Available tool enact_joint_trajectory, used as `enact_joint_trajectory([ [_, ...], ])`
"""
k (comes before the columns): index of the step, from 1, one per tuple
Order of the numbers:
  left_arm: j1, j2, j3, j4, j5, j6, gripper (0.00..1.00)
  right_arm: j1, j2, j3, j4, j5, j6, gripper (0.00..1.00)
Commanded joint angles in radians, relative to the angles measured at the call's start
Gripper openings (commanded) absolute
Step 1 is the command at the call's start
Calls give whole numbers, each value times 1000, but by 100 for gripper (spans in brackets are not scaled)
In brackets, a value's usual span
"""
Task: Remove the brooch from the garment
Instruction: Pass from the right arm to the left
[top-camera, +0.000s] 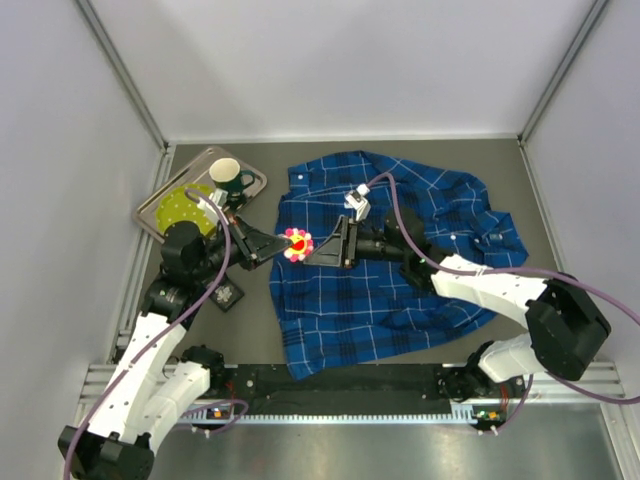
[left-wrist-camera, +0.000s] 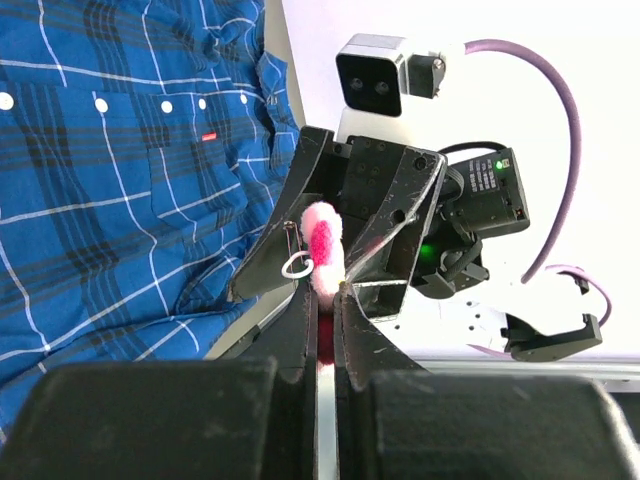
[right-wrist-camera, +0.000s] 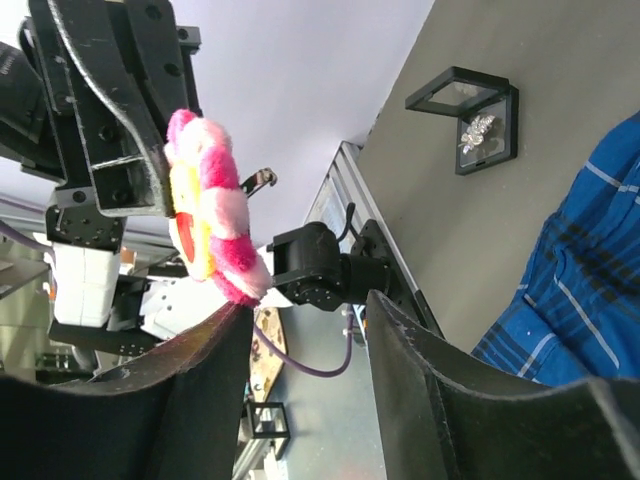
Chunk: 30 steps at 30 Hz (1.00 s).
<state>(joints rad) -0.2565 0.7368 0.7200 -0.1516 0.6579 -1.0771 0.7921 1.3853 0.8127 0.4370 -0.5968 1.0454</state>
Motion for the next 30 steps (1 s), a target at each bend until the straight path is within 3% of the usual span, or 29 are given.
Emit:
enact_joint_trajectory([
  [1, 3, -20, -22, 96, 25, -55, 0, -24, -26, 0, 173, -3, 61, 47],
  [10, 3, -25, -27, 84, 16, -53, 0, -42, -28, 0, 223, -12, 91, 48],
  [13, 3, -27, -27, 76, 16, -49, 0, -59, -9, -15, 308, -23, 154, 47],
  [17, 3, -28, -25, 76, 12, -46, 0, -60, -8, 2, 310, -32, 154, 30],
  [19, 3, -27, -22, 78, 13, -43, 0, -60, -12, 2, 295, -32, 147, 28],
  [23, 3, -27, -19, 76, 14, -41, 0, -59, -5, 0, 276, -47, 134, 37],
  [30, 3, -28, -24, 84, 23, -50, 0, -59, 35, 31, 279, -58, 130, 35],
])
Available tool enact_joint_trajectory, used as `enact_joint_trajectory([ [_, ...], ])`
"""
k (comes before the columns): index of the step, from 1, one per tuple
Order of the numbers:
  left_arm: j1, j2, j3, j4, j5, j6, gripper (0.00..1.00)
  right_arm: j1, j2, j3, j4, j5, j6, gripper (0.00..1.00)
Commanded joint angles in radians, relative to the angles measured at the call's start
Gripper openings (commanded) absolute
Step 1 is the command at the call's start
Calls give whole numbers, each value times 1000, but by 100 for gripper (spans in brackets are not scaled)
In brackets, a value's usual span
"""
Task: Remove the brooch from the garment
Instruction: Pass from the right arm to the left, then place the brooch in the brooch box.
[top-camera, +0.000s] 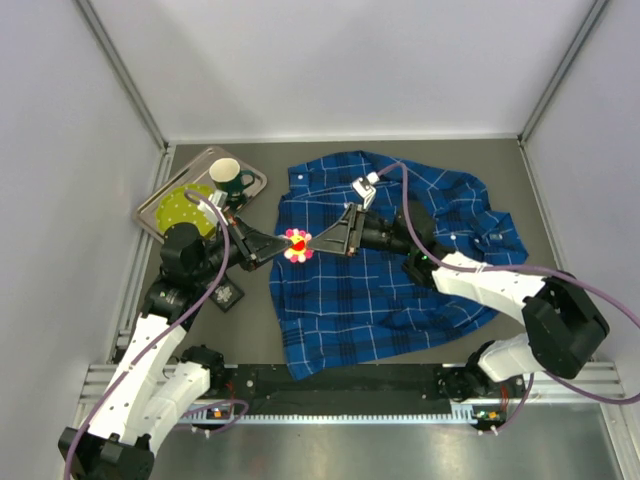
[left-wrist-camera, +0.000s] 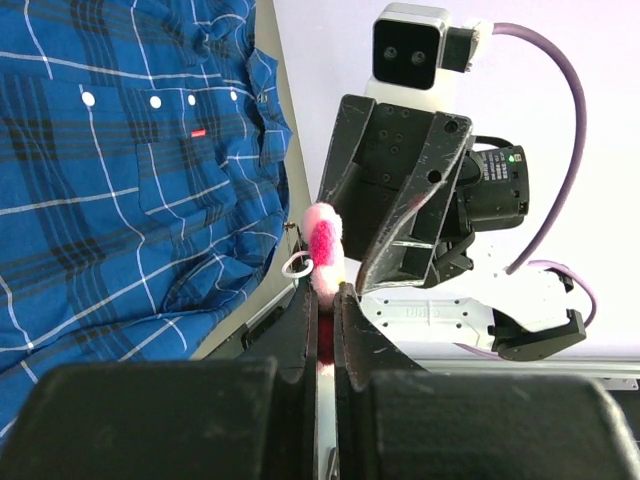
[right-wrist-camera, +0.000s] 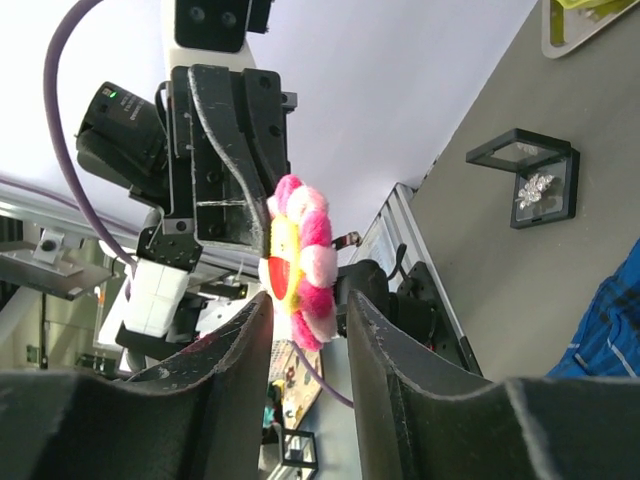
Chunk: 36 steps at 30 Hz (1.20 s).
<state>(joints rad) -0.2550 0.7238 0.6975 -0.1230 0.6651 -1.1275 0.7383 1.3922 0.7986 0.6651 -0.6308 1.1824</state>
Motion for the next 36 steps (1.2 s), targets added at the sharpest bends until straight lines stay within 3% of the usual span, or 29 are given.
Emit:
enact_joint_trajectory([
  [1, 2, -15, -1, 56, 16, 1, 0, -5, 34, 48, 57, -26, -3, 34],
  [10, 2, -18, -12, 40, 8, 14, 0, -5, 34, 51, 93, -30, 13, 14],
  [12, 2, -17, -13, 31, 8, 18, 0, -4, 42, 50, 125, -35, 34, 1],
  [15, 2, -20, -1, -9, -4, 57, 0, -4, 47, 56, 117, -37, 30, 0],
  [16, 2, -27, 29, -51, -21, 73, 4, -1, 45, 56, 110, -32, 17, 0],
  [17, 2, -38, 49, -131, -74, 118, 32, -1, 44, 51, 105, -23, 5, 0],
  [19, 2, -78, 100, -207, -139, 162, 50, -1, 47, 47, 113, -21, -1, 0],
  [22, 2, -133, 167, -341, -257, 265, 92, 1, 63, 40, 140, -14, -3, 0],
  [23, 2, -142, 190, -396, -336, 288, 99, 3, 71, 42, 143, -14, -6, 0],
  [25, 2, -178, 271, -541, -418, 360, 99, 6, 108, 48, 148, -15, -20, 0],
  [30, 2, -208, 445, -710, -649, 488, 99, 85, 249, 129, 131, 28, -124, 0],
  [36, 2, -178, 576, -796, -714, 597, 99, 208, 488, 263, 203, 111, -156, 0],
])
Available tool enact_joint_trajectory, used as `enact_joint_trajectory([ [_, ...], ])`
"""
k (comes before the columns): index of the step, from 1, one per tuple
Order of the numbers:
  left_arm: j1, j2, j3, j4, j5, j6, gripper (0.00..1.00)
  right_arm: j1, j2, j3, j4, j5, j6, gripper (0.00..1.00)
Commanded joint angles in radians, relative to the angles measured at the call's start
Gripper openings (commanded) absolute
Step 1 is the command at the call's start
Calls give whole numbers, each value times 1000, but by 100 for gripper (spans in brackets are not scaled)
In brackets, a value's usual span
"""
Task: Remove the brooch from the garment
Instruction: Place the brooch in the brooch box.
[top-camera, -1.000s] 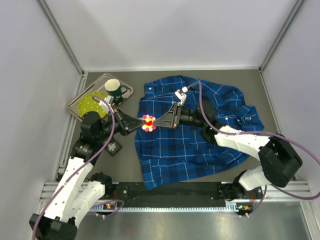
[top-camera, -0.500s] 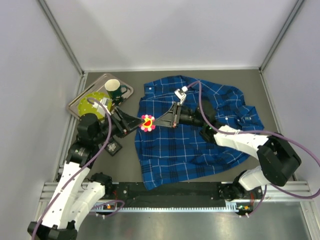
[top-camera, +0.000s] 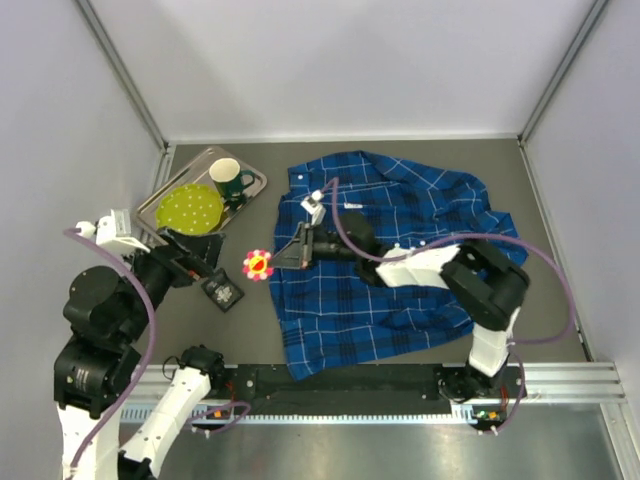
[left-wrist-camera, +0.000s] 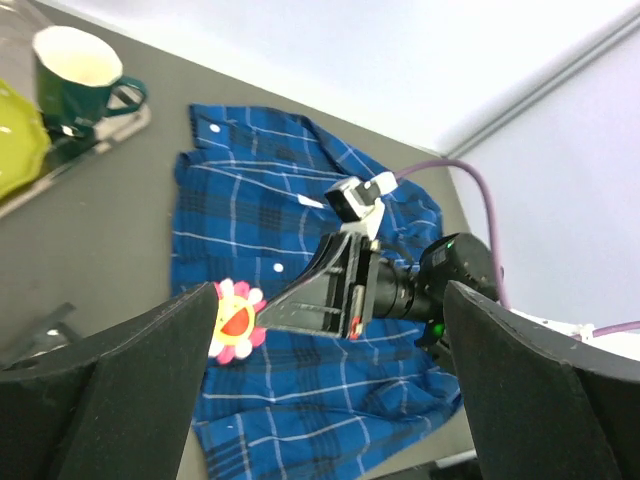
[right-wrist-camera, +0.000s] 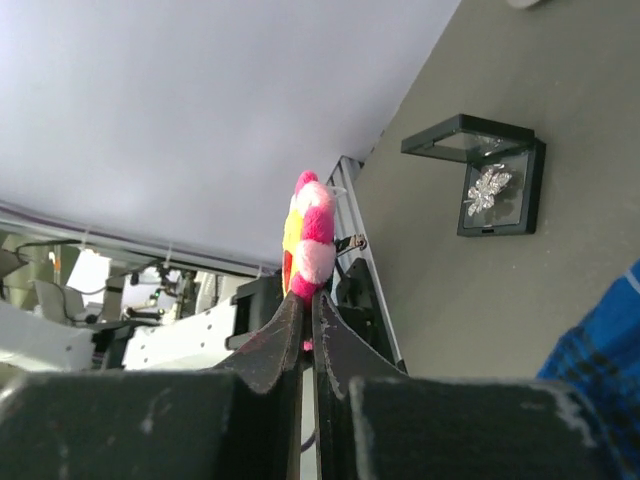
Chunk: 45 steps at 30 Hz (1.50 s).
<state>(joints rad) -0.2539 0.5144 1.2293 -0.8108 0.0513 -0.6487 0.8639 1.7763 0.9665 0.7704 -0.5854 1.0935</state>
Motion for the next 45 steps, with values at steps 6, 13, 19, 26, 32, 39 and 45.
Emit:
enact_joint_trajectory([
  [6, 1, 53, 41, -122, -117, 155, 99, 138, 278, 212, 92, 108, -69, 0],
  [13, 1, 73, 9, -82, -74, 190, 99, 168, 383, 300, 49, 119, -83, 0],
  [19, 1, 82, -1, -68, -61, 199, 99, 181, 445, 345, 26, 137, -73, 0],
  [26, -1, 82, -5, -70, -56, 201, 99, 202, 471, 367, -5, 151, -86, 0],
  [32, 1, 85, -10, -67, -25, 196, 99, 210, 503, 399, -37, 159, -103, 0],
  [39, 1, 91, -13, -70, -8, 195, 98, 211, 551, 455, -56, 145, -107, 0],
  [45, 1, 95, -17, -67, 4, 195, 98, 213, 566, 463, -48, 147, -96, 0],
])
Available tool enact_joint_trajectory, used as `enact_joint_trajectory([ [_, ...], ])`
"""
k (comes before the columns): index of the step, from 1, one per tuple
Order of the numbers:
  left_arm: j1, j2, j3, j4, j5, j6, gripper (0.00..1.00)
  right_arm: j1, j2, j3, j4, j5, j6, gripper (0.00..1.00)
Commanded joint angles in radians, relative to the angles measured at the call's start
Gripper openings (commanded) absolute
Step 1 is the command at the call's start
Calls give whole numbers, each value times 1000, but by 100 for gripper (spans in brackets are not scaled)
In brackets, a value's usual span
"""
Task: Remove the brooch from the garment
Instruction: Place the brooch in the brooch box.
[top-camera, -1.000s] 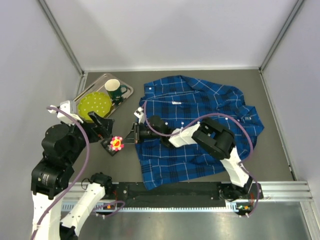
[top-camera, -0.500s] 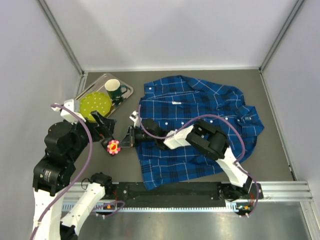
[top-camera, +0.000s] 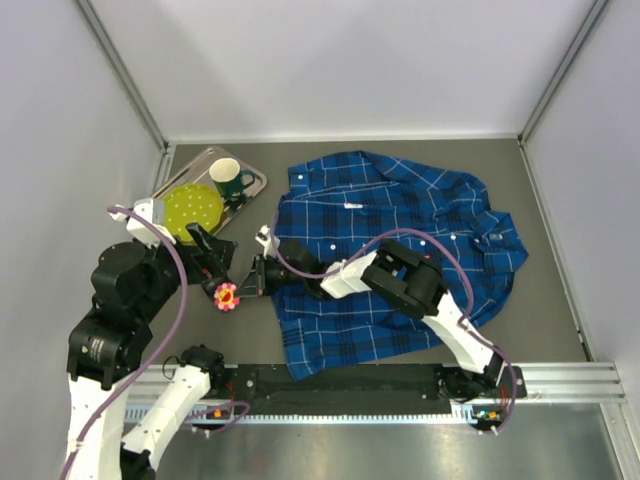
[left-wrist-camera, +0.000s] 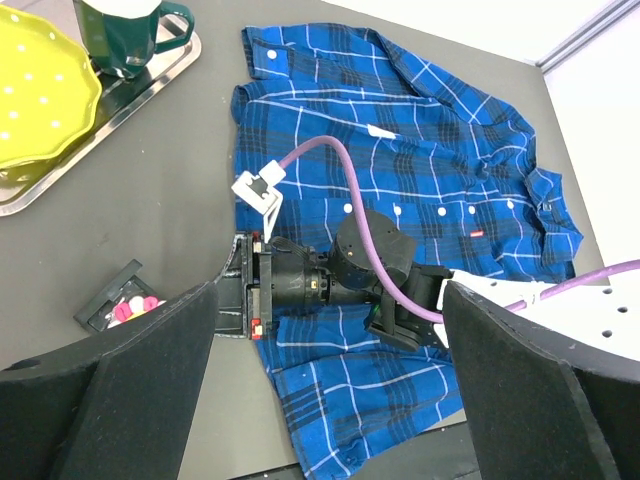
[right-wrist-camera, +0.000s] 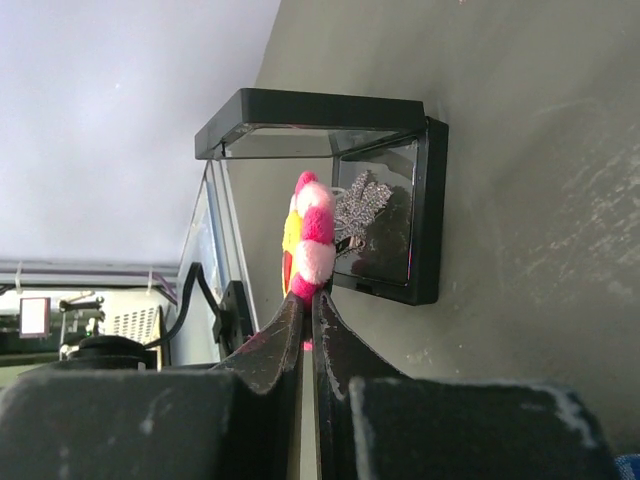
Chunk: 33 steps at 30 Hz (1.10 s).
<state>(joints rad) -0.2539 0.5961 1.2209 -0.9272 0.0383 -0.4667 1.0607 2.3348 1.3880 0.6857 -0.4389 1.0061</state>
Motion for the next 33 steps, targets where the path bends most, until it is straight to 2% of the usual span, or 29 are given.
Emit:
enact_joint_trajectory([
  [1, 1, 11, -11, 48, 17, 11, 98, 13, 11, 48, 34, 0, -9, 0],
  [26, 1, 10, -34, 56, 35, 8, 98, 4, 73, 109, -3, -3, 0, 0],
  [33, 1, 8, -40, 59, 43, 5, 98, 2, 80, 118, -23, 2, -9, 10],
])
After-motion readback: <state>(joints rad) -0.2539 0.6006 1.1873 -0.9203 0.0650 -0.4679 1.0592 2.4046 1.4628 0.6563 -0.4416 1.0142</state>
